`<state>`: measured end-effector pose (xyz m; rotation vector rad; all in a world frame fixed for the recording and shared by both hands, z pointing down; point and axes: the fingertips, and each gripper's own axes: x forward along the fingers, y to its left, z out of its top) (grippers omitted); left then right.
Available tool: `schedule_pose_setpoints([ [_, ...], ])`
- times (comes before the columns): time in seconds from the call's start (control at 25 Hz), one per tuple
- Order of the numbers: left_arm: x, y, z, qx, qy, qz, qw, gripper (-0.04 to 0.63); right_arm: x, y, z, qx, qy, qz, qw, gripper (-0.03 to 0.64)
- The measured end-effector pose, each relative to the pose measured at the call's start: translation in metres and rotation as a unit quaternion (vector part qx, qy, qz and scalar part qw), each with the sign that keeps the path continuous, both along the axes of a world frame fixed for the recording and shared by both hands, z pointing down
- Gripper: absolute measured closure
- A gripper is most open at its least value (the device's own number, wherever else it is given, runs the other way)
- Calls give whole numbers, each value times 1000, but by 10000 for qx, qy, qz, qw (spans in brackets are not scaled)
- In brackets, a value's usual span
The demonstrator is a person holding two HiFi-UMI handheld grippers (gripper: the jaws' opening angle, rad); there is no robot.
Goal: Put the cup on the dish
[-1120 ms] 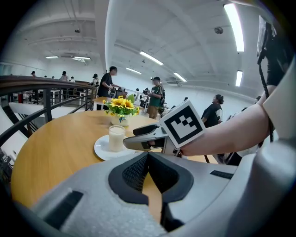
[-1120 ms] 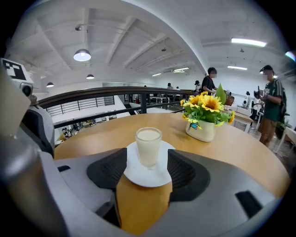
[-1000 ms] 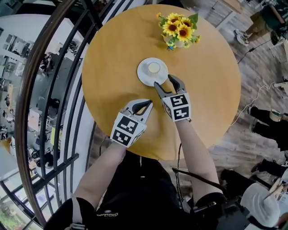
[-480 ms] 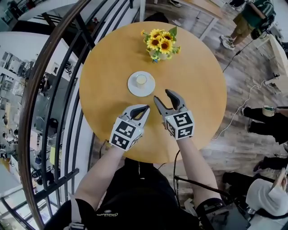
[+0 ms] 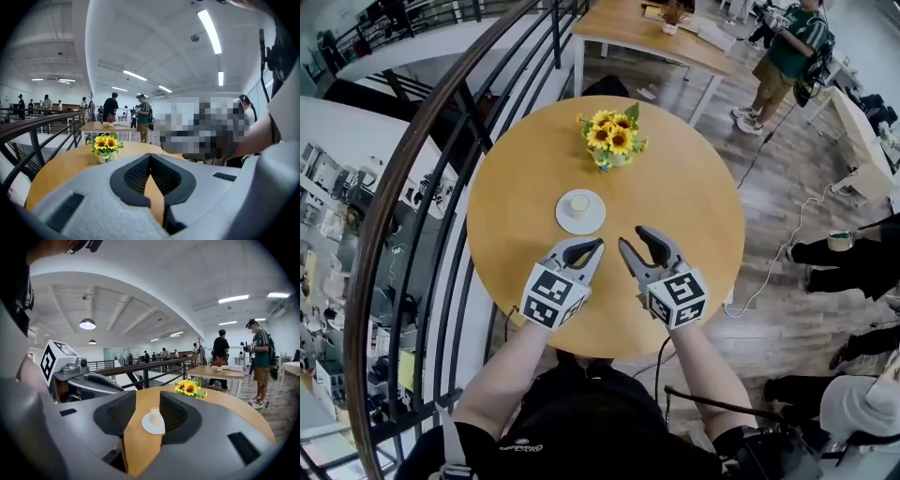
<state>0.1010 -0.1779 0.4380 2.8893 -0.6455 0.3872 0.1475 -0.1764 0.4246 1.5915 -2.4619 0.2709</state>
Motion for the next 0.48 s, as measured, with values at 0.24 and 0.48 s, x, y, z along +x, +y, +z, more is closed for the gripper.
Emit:
schedule_pose_setpoints([
  [0.24,1,17,-34,218,166,89,9996,595,-4,24,-28,189,-95,-25,9998,483],
  [0.48,3,33,-53,397,271,180,9987,595,-6,42,-43,354,-165,-9,9992,537],
])
